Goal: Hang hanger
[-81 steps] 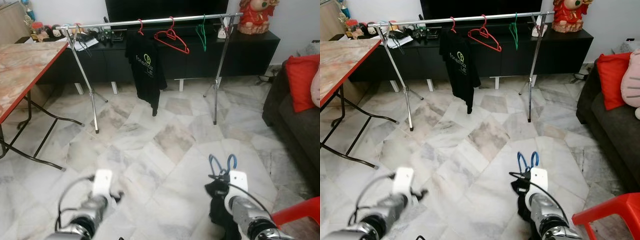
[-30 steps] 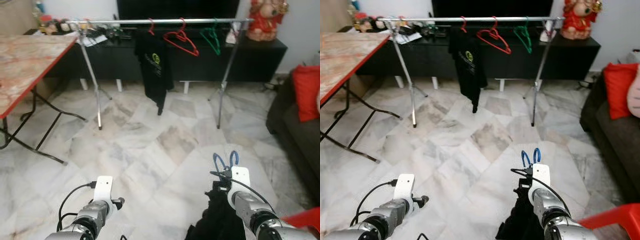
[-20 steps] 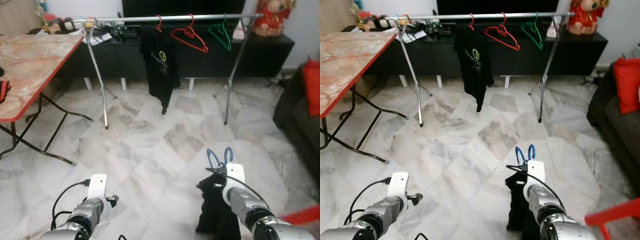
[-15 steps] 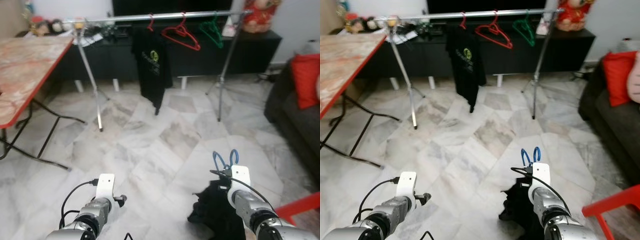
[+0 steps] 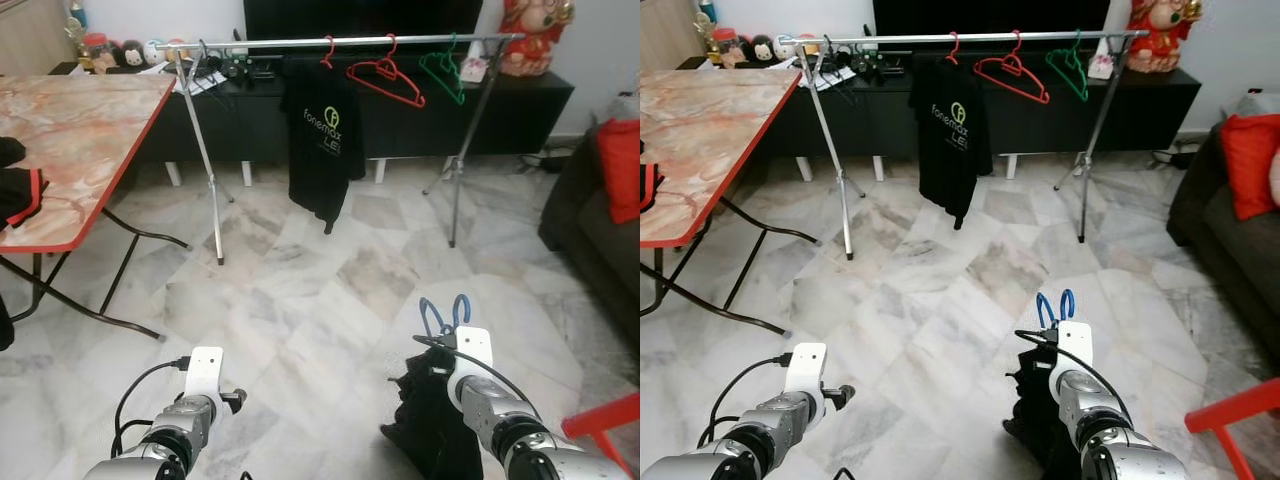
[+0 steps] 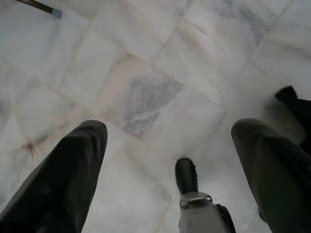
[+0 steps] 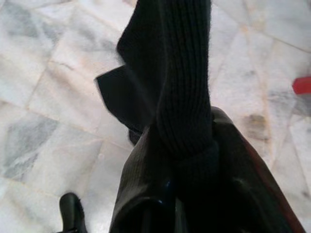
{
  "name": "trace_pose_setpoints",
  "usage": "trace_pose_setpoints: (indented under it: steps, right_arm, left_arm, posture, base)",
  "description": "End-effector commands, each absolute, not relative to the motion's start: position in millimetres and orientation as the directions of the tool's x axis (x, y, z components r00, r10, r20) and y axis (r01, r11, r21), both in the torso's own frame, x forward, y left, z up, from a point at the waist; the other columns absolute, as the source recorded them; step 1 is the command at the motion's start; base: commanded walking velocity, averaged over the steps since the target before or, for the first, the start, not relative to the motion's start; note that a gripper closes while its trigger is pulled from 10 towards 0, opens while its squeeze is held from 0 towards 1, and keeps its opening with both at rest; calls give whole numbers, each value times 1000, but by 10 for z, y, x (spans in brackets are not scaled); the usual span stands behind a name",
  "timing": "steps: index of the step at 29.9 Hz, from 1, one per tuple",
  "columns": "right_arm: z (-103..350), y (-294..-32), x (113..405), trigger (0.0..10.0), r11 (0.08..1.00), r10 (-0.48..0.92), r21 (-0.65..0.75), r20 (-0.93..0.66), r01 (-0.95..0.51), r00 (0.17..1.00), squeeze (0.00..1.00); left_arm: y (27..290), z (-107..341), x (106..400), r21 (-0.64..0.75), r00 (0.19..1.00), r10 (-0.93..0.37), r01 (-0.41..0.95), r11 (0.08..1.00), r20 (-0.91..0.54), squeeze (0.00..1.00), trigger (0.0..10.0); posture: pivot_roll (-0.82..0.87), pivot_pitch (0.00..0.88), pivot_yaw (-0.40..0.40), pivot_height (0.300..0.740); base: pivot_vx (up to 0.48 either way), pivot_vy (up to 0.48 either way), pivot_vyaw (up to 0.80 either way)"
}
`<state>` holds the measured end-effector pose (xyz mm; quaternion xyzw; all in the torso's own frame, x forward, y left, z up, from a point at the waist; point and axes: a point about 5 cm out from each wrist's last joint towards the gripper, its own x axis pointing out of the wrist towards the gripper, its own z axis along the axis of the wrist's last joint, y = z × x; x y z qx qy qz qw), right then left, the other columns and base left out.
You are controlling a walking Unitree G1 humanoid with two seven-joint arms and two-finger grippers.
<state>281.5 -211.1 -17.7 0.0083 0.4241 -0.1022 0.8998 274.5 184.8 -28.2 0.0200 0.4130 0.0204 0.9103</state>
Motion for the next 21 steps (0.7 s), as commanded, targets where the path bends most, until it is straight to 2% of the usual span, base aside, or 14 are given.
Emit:
trace_pose_setpoints:
  steps: [1, 5, 21]
  right_arm:
    - [-132, -2147, 2856, 10000, 975, -193, -77, -749, 206, 634, 0]
    - [-134, -2142, 2854, 10000, 975, -195, -80, -753, 207, 628, 0]
    - [-131, -2151, 2855, 10000, 975, -198, -90, -757, 202, 623, 0]
  left_arm:
    - [1846, -304, 2721, 62, 646, 54, -10, 998, -761, 0, 10000]
    - [1844, -300, 2726, 62, 648, 56, -13, 998, -759, 0, 10000]
    - [1821, -288, 2745, 71, 650, 56, -3, 997, -758, 0, 10000]
  posture:
    - [-65, 0, -7, 740]
    - [-63, 0, -10, 740]
    - [-60, 0, -19, 740]
  base:
    - [0, 0, 0]
    - [0, 0, -291]
    - [0, 0, -800]
